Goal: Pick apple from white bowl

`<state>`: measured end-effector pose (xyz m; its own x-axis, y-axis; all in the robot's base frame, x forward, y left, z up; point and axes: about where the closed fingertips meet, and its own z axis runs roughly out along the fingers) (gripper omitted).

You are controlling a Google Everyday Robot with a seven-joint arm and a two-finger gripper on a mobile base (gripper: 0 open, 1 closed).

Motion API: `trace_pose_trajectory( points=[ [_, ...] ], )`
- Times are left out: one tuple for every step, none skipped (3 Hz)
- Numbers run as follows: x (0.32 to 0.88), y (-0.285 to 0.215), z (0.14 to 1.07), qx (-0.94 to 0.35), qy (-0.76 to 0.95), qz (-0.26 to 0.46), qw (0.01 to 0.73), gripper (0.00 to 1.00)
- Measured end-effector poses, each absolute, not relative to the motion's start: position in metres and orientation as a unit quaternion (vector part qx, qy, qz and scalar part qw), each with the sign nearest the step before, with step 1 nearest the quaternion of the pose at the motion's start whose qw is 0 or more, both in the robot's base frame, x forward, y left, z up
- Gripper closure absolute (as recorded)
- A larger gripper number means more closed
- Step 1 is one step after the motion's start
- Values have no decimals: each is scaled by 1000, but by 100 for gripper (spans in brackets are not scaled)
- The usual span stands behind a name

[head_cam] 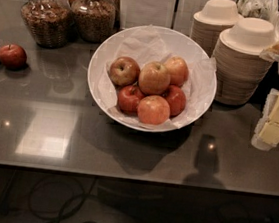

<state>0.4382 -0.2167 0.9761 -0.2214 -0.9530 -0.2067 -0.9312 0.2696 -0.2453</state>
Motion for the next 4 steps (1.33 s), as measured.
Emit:
trace_pose_trajectory(
  points=[
    [461,-210,972,-613,769,-24,181,0],
    [461,-210,972,-613,769,-24,182,0],
    [474,-189,969,-629,745,1,221,0],
    [486,-155,969,-668,695,29,265,0]
  ],
)
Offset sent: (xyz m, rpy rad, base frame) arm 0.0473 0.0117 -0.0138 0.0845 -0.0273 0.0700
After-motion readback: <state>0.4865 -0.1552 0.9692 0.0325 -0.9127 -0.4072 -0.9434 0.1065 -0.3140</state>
